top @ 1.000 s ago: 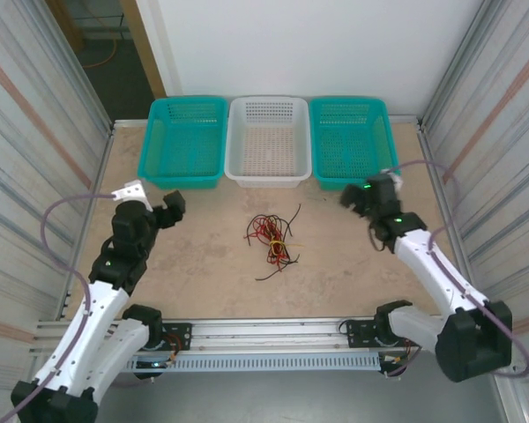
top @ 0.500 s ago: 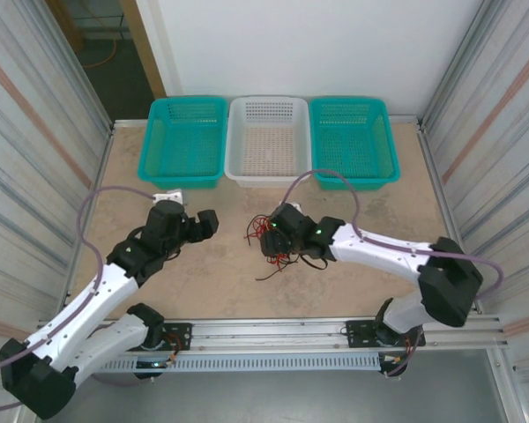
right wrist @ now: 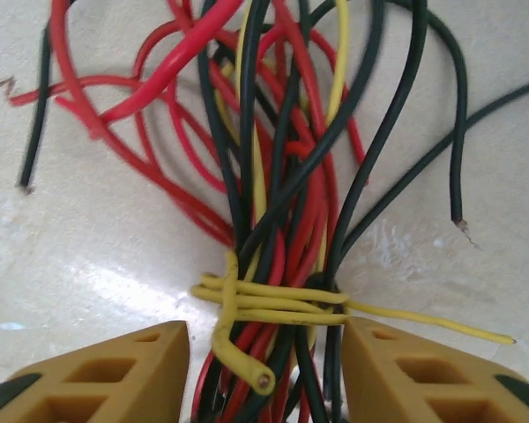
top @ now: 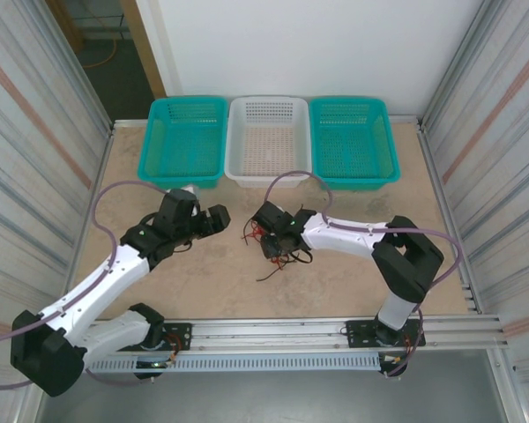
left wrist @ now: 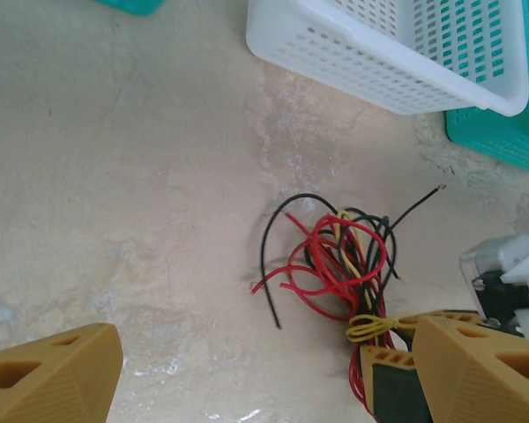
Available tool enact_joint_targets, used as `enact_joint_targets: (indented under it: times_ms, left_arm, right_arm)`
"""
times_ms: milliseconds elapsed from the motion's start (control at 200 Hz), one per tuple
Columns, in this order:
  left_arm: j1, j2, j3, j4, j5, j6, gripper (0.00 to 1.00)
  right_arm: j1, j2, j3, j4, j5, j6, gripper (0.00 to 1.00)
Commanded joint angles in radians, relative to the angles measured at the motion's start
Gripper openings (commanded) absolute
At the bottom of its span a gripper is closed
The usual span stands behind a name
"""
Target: Untangle the cables
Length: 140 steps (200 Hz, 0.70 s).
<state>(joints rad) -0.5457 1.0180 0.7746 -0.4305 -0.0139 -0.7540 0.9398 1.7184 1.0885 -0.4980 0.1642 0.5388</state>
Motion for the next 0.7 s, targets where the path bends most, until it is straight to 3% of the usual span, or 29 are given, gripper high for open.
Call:
enact_joint_targets:
  times_ms: [0, 75, 170, 276, 466, 581, 696]
  left_arm:
    - [-0.006, 0.018, 0.039, -0.020, 0.028, -0.055, 0.87]
    - [-0.006, 0.038, 0.050, -0.020, 0.038, -0.074, 0.88]
    - [-0.008, 0.064, 0.069, -0.019, 0.067, -0.109, 0.89]
    - [-0.040, 0.084, 0.092, -0.018, 0.093, -0.174, 0.89]
    - [-0.208, 0.077, 0.111, -0.027, 0.005, -0.336, 0.91]
    - [-0.226, 0.064, 0.060, 0.056, 0.021, -0.453, 0.96]
    - [-0.223, 0.051, 0.030, 0.182, 0.003, -0.480, 0.99]
  right_arm:
    - [-0.002, 0.049, 0.011, -0.011, -0.008, -0.036, 0.37]
    - [-0.003, 0.047, 0.012, -0.007, -0.003, -0.045, 0.25]
    - [0.009, 0.003, -0.005, 0.007, 0.034, -0.064, 0.18]
    - [0.019, -0.081, -0.030, 0.035, 0.050, -0.090, 0.16]
    - [0.033, -0.212, -0.010, 0.036, 0.080, -0.119, 0.13]
    - [0.047, -0.272, 0.000, 0.062, 0.069, -0.145, 0.13]
    - [0.072, -0.288, 0.038, 0.059, 0.071, -0.175, 0.11]
